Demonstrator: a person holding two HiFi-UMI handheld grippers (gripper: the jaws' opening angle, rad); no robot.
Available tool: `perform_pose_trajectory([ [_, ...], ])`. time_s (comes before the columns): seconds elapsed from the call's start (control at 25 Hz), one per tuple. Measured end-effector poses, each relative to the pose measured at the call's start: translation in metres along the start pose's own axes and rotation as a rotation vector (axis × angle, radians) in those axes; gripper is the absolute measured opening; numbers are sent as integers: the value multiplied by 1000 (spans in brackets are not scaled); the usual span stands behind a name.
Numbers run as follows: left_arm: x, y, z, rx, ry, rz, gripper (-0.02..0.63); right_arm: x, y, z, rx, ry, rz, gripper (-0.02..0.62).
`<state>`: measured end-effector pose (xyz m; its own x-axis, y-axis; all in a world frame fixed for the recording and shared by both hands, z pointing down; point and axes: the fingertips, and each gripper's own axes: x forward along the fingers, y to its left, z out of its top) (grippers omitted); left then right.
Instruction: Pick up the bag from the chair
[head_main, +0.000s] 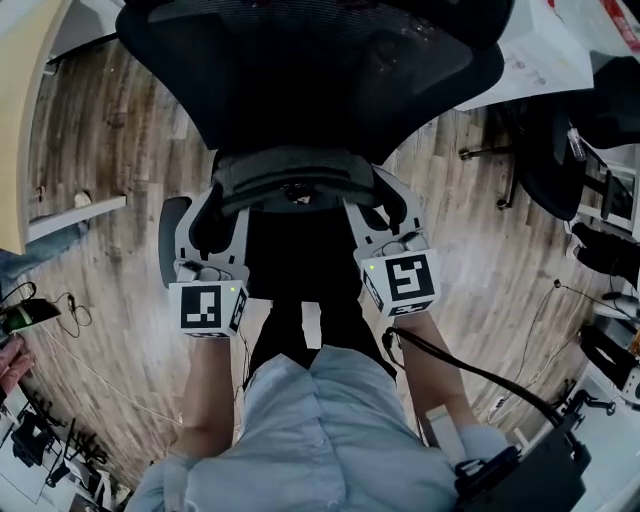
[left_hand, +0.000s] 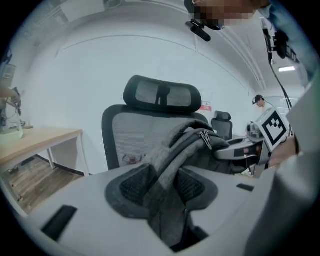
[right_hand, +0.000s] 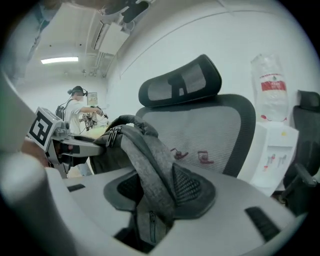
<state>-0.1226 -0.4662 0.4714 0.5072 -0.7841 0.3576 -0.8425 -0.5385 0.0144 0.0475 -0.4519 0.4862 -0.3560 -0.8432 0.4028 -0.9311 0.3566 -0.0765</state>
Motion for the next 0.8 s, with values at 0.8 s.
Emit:
perform_pose_trajectory([
  [0.8, -111, -42, 216, 83, -255, 12, 156, -140, 16, 193, -58, -246, -53, 149],
])
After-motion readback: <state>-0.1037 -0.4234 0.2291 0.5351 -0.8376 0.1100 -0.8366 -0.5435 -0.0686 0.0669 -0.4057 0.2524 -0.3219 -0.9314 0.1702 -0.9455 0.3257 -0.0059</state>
